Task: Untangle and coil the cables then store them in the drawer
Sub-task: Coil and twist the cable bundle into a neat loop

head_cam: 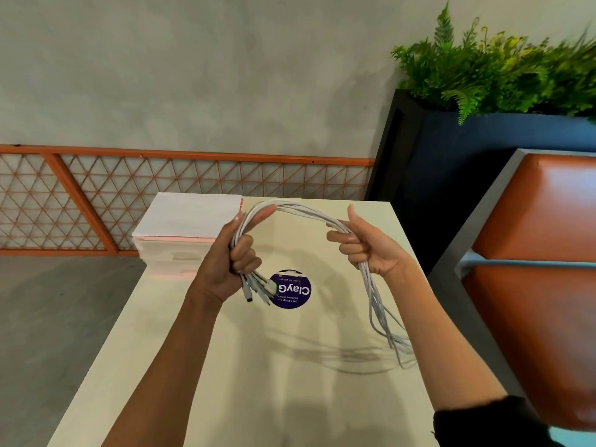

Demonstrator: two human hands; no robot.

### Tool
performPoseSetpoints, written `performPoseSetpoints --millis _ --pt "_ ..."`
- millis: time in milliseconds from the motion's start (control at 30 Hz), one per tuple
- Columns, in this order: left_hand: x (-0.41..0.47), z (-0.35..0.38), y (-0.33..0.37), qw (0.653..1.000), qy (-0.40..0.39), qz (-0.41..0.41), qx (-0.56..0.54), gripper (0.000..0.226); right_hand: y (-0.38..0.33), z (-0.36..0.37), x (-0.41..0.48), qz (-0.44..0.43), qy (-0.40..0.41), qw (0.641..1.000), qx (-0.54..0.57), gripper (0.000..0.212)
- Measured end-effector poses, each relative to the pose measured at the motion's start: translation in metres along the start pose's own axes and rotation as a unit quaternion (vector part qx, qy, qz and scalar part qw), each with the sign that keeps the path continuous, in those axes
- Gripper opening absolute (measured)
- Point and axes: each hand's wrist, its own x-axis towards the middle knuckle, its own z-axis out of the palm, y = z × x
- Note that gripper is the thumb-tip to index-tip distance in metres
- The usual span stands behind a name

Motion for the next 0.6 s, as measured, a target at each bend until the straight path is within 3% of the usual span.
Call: performPoseSetpoints --millis 100,167,233,300,367,500,600 --pt "0.004 0.0 0.002 1.0 0.009 0.025 -0.015 0.052 0.005 -0.005 0.001 -0.058 0.038 0.997 -0.022 0.042" --pt "0.005 -0.002 0.002 0.999 0.014 0.031 -0.015 0.053 0.008 0.0 0.002 -0.106 0.114 0.983 -0.099 0.024" --pt "0.004 -0.004 0.002 0.999 0.021 0.034 -0.012 0.055 0.01 0.007 0.003 -0.158 0.174 0.952 -0.196 0.009" --pt "0.004 -0.004 0.003 0.999 0.027 0.036 0.005 0.055 0.012 0.01 0.004 -0.204 0.232 0.911 -0.274 0.01" --pt "0.004 -0.002 0.004 0.999 0.022 0.03 0.02 0.055 0.017 0.008 0.008 -0.251 0.317 0.835 -0.373 0.011" --pt "0.006 0.0 0.002 0.999 0.005 0.008 0.04 0.058 0.039 0.006 0.026 -0.306 0.502 0.593 -0.551 0.027" --pt "0.007 -0.001 0.0 0.998 -0.006 -0.008 0.061 0.062 0.046 0.014 0.036 -0.308 0.559 0.518 -0.57 0.043"
